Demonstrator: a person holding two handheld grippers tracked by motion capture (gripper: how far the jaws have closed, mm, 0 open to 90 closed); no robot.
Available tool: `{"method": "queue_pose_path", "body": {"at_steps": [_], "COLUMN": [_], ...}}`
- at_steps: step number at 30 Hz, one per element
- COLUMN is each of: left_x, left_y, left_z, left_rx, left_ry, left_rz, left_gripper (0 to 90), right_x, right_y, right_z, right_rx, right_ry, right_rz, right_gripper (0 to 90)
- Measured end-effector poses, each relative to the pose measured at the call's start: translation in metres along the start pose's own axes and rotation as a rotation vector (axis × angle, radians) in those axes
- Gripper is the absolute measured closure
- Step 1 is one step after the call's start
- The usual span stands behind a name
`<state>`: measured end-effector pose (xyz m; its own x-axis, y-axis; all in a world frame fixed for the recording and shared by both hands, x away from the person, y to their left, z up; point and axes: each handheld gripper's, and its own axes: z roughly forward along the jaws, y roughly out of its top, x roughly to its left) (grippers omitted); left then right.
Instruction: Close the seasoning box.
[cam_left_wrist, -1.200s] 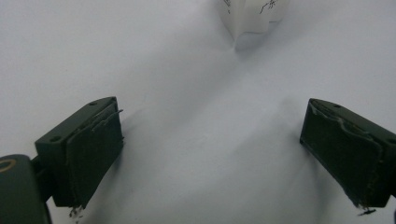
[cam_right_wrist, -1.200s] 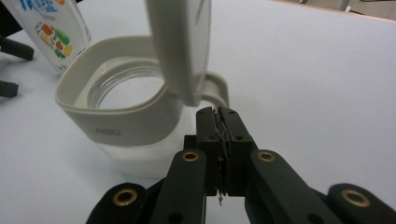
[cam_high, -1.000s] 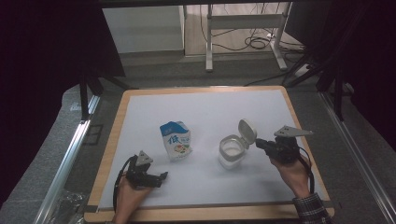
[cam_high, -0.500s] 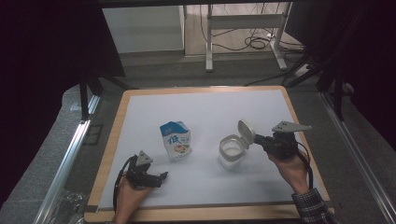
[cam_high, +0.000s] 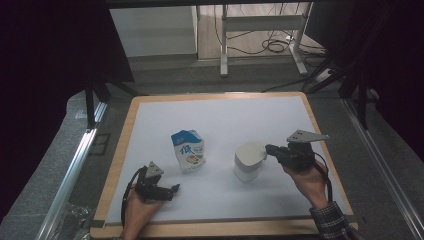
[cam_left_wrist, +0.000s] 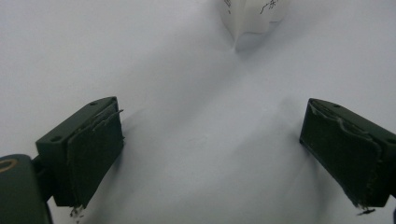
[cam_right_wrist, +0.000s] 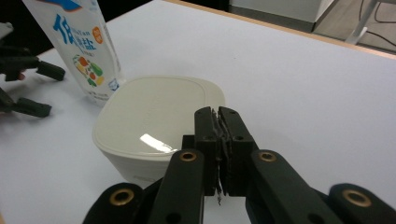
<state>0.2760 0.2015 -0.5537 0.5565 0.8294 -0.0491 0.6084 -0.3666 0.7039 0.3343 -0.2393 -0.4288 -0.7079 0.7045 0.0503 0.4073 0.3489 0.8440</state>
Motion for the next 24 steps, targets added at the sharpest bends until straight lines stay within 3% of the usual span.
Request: {"method": "queue_pose_path", "body": {"at_steps": [14, 24], "left_x": [0.000, 0.000], "left_y": [0.000, 0.000], "left_z": [0.000, 0.000], "left_rx": [0.000, 0.002], "left_ry": [0.002, 0.002], "left_rz": [0.000, 0.003], "left_gripper": [5.9, 5.9], "right_x": [-0.011, -0.014], "right_y": [-0.014, -0.033], "right_z": [-0.003, 0.015], "right_rx": [0.010, 0.041], "right_ry": [-0.082, -0.095], "right_rz": [0.005, -0.002], "right_gripper": [74.6, 71.2]}}
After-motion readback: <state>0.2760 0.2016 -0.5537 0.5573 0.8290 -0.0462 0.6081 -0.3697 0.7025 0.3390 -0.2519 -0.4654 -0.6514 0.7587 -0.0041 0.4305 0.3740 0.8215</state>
